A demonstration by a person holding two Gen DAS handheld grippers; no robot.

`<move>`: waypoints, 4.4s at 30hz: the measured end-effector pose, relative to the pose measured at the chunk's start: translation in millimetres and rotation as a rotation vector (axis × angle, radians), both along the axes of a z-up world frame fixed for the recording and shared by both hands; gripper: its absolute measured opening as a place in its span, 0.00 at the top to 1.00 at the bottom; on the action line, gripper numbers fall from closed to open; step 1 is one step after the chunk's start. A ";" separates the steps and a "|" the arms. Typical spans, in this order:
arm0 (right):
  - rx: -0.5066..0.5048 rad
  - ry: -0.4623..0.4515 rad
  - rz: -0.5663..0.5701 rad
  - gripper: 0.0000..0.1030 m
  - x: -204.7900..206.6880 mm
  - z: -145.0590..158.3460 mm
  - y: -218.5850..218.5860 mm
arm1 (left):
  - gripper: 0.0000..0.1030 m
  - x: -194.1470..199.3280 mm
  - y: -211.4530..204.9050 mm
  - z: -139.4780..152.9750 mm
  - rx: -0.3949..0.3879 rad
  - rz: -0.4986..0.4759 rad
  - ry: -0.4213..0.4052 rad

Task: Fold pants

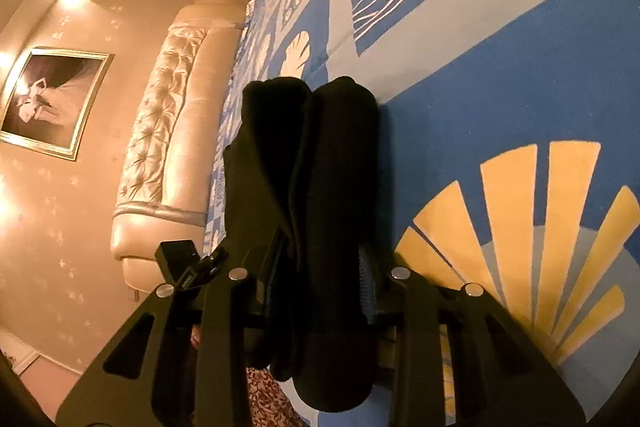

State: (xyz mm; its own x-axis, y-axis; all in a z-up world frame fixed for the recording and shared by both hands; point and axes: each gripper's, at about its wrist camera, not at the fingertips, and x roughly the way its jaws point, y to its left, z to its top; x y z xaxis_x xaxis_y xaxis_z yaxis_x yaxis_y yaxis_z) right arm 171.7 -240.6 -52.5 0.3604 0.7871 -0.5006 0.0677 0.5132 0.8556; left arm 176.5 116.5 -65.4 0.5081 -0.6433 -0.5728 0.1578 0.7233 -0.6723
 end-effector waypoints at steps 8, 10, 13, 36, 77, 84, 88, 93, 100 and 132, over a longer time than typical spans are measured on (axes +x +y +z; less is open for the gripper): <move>0.046 -0.072 -0.046 0.29 11.5 10.1 -15.3 | 0.28 18.0 23.1 5.0 -0.091 0.019 -0.005; 0.066 -0.073 -0.055 0.24 23.7 9.3 -16.0 | 0.28 32.3 22.8 0.0 -0.096 0.038 0.029; 0.048 -0.064 -0.056 0.24 39.7 7.9 -9.8 | 0.28 47.7 15.5 2.3 -0.051 0.025 0.011; -0.029 -0.090 -0.002 0.30 62.8 16.5 -6.1 | 0.33 100.8 14.3 5.4 -0.062 0.039 0.042; -0.046 -0.094 -0.032 0.60 88.5 -3.9 -9.7 | 0.61 110.6 -15.8 26.1 0.260 0.070 -0.081; -0.041 -0.098 -0.034 0.61 89.3 -3.9 -8.8 | 0.63 119.3 -2.8 23.2 0.155 0.068 -0.010; -0.052 -0.097 -0.027 0.60 89.0 -3.7 -7.4 | 0.41 114.3 18.5 16.0 0.012 0.043 0.058; -0.040 -0.094 -0.029 0.58 88.7 -5.0 -8.2 | 0.34 100.4 24.3 11.2 -0.036 -0.014 0.067; -0.009 -0.082 -0.024 0.53 89.3 -5.9 -9.2 | 0.63 100.6 4.4 9.6 0.017 -0.069 0.057; -0.041 -0.125 -0.075 0.64 125.1 -5.4 -6.9 | 0.73 135.8 3.9 6.0 0.057 0.029 0.004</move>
